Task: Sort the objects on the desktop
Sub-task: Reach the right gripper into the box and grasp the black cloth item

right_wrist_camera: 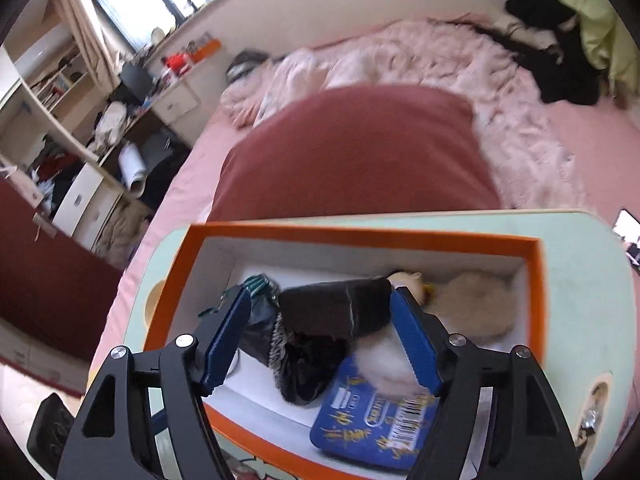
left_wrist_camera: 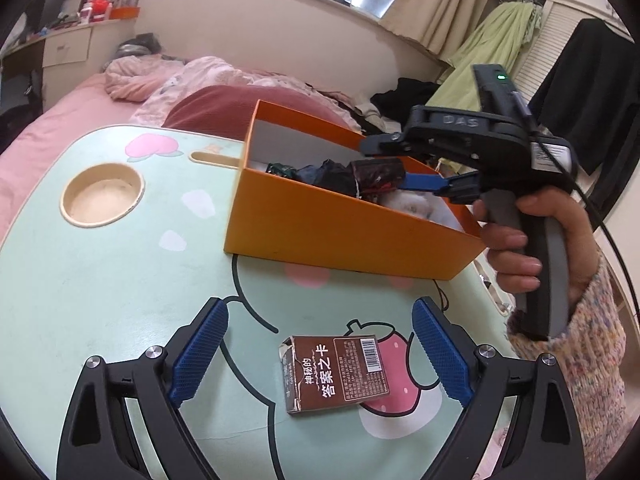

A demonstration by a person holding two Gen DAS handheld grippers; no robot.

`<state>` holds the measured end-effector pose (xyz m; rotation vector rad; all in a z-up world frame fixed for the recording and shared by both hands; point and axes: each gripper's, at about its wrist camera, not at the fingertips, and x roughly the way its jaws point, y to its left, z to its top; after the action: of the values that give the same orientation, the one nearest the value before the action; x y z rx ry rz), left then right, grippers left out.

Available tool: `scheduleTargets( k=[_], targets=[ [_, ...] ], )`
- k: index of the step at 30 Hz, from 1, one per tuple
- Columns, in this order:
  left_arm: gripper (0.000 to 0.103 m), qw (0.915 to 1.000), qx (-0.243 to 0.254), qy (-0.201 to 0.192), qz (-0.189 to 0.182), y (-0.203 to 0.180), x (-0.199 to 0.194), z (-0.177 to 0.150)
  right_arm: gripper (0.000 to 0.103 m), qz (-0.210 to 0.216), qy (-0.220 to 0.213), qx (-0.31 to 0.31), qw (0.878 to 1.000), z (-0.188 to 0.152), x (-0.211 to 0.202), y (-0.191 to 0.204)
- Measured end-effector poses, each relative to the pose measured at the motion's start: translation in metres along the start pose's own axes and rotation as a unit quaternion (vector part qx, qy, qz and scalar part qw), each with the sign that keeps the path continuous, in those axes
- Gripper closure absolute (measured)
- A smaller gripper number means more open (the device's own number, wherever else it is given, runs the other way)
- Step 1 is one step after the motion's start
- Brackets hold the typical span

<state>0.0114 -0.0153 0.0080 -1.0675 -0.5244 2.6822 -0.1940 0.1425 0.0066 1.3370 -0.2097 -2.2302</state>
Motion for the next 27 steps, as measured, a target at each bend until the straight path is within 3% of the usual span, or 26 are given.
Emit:
scheduleTargets(
  k=[9,14,18,23,27],
  targets=[
    [0.01,0.9999,0.003,-0.004,-0.013,-0.003,-0.003,-0.001,0.029,0.019,0.06,0.025,0.998,0.013,0.025,-0.002],
    [0.01,0.9998,-0.005,-0.007,-0.019,0.0,-0.003,-0.001,0.03,0.061,0.057,0.092,0.992,0.006,0.022,-0.007],
    [0.01,0.9998,-0.004,-0.007,-0.021,0.0,-0.003,-0.001,0.03,0.1,0.089,0.14,0.981,0.002,0.027,-0.003],
    [0.01,0.9996,-0.012,-0.008,-0.023,0.004,-0.002,0.0,0.03,0.031,0.095,0.062,0.993,0.011,0.029,0.017],
    [0.01,0.9996,-0.012,-0.007,-0.025,0.005,-0.002,0.001,0.031,-0.032,0.096,-0.066,0.993,0.01,0.026,0.043]
  ],
)
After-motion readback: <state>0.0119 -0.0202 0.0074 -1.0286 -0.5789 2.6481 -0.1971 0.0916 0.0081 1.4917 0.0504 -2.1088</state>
